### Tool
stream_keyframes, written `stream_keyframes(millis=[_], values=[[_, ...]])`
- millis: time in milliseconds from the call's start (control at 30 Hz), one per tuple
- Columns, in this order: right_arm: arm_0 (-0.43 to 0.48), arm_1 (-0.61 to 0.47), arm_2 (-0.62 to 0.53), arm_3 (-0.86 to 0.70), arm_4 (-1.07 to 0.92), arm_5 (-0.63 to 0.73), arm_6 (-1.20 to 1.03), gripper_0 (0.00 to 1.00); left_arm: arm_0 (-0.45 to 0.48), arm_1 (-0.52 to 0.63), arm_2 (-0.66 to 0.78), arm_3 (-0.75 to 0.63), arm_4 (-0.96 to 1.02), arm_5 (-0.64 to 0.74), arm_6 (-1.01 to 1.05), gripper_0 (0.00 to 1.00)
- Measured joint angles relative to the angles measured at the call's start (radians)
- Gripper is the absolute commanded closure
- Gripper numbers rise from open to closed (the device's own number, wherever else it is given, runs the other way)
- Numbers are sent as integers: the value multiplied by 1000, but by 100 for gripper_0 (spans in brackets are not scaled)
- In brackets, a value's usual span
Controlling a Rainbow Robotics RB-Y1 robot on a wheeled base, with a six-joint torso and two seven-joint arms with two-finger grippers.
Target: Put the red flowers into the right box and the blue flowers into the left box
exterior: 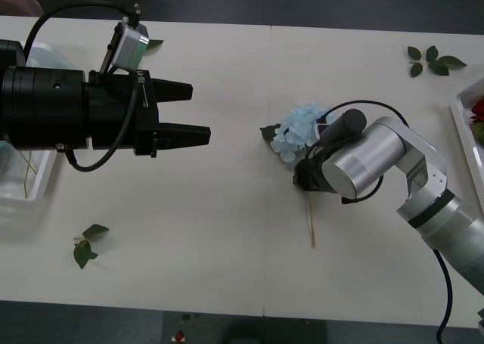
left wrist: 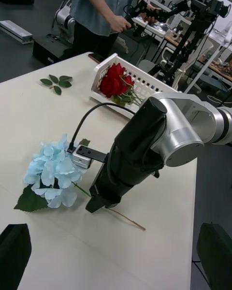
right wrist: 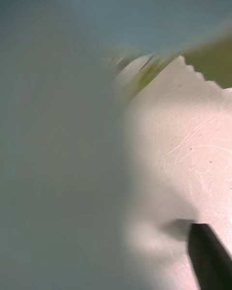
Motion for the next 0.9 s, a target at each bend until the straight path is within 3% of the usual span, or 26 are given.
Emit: stream_keyframes(millis=[33,100,133,167,900], values=[[0,0,0,0,0,0,0,61,0,0,0,0,0,0,0,0],[0,0,0,0,0,0,0,89,0,0,0,0,0,0,0,0],[0,0,0,0,0,0,0,98,0,0,0,0,0,0,0,0],[0,0,0,0,0,0,0,100,0,0,0,0,0,0,0,0],[-2,-8,-39,-28,-10,1,0,100,0,0,0,0,0,0,0,0]])
